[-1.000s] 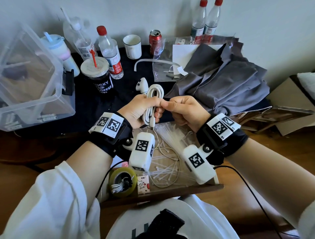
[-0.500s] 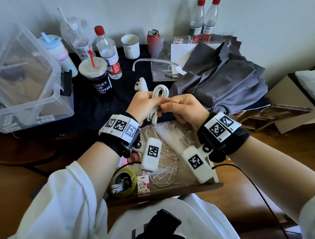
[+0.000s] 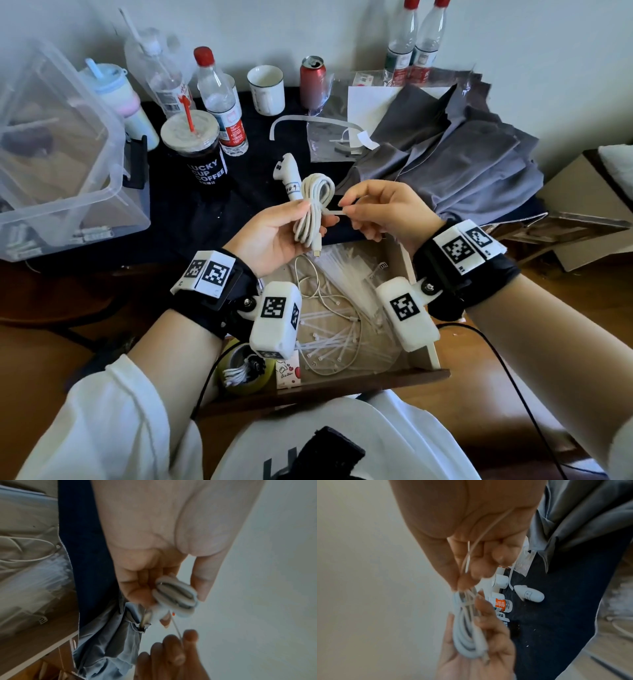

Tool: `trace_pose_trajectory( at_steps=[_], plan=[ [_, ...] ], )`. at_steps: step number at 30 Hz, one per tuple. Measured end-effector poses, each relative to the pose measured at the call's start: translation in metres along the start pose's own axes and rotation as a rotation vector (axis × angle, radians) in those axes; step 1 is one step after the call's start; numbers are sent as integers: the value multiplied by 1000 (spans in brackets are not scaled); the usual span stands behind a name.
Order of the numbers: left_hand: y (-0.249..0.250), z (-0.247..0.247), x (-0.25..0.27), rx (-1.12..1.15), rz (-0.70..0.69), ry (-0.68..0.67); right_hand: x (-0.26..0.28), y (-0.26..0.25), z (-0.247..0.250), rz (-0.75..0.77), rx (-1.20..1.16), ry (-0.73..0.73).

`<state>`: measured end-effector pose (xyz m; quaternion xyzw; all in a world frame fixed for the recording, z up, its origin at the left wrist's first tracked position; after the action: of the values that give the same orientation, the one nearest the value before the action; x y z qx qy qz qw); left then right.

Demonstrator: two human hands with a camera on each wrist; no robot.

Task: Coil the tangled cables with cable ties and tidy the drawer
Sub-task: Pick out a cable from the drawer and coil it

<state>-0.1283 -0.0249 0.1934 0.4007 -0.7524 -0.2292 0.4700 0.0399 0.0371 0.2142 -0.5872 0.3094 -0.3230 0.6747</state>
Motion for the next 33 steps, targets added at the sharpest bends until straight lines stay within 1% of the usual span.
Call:
trace_pose_trajectory(
  at_steps=[4, 6, 8, 10, 13, 15, 17, 20, 24, 26, 33],
  plan=[
    [0, 1, 2, 14, -32, -35, -1, -5, -1, -32, -265, -145],
    [2, 1, 2, 41, -45, -24, -2, -6, -2, -24, -322, -193],
    [5, 0, 2, 52, -52, -7, -1, -8, -3, 41, -307, -191],
    [7, -2, 3, 81, -39, -17, -1, -9, -6, 92, -301, -150],
    [10, -9, 4, 96, -43, -26, -5, -9, -7, 178, -247, -56],
    [11, -14, 4, 71, -27, -16, -7, -12, -8, 197, -218, -17],
    [11, -16, 3, 24, -18, 12, -9, -14, -7, 188, -218, -18],
    [12, -16, 3, -13, -2, 61, -10, -22, -7, 150, -169, -57],
    [12, -14, 1, -9, 35, 92, -14, -27, -4, 41, -9, 31],
    [12, -14, 1, -30, 43, 104, -16, -28, -3, 1, 58, 46],
    [11, -18, 2, -140, 19, 120, -18, -31, 0, -88, 235, -60]
  ],
)
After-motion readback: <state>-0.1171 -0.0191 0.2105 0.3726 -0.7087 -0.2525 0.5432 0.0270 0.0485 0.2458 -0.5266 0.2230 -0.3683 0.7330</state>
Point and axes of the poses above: each hand's wrist, its own x-axis away from the middle knuckle, its own z-axis out of the back of the hand, y = z × x, the point moved 2 cm from there along -x, towards the middle knuckle, and after that the axes turned 12 degrees about z, right-handed, at the moved point
